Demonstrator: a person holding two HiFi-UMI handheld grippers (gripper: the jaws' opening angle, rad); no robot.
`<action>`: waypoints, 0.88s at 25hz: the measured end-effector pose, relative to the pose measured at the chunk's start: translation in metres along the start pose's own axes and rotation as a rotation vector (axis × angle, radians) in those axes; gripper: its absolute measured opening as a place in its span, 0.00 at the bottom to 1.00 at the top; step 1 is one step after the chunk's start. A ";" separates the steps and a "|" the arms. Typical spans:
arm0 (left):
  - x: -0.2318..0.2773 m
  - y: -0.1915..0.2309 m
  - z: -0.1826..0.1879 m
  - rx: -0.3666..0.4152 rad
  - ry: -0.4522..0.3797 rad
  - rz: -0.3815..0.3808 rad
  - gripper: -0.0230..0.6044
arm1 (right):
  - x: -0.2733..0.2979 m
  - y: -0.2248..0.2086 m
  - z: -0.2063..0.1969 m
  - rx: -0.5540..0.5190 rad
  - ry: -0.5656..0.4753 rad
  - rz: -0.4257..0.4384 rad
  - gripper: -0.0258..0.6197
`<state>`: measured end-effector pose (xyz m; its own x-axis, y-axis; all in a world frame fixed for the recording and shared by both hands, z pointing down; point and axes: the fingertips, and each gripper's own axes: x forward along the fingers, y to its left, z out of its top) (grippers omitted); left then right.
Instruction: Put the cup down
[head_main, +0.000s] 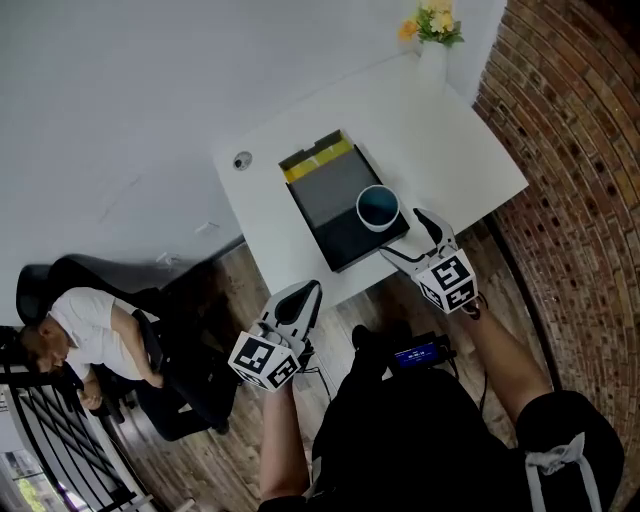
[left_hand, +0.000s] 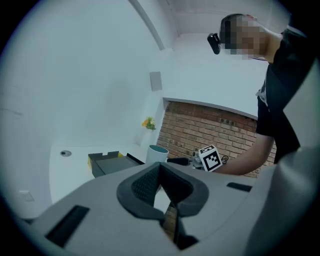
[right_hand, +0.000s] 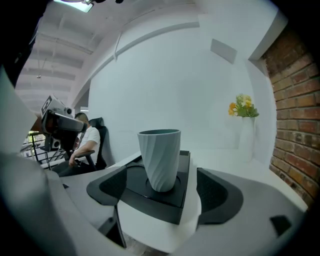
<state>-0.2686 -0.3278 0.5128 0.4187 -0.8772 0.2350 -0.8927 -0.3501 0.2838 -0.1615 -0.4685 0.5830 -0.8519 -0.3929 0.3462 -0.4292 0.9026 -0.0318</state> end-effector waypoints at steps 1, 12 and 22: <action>0.001 -0.002 0.000 0.002 -0.001 -0.005 0.05 | -0.005 0.001 0.000 0.013 0.000 -0.001 0.70; 0.011 -0.031 0.010 0.035 -0.023 -0.104 0.05 | -0.064 0.042 0.049 0.105 -0.047 0.165 0.62; 0.013 -0.065 0.029 0.076 -0.060 -0.163 0.05 | -0.101 0.071 0.091 0.127 -0.156 0.213 0.19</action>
<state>-0.2101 -0.3265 0.4707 0.5500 -0.8242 0.1350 -0.8250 -0.5109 0.2418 -0.1332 -0.3811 0.4600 -0.9584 -0.2286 0.1707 -0.2619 0.9422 -0.2088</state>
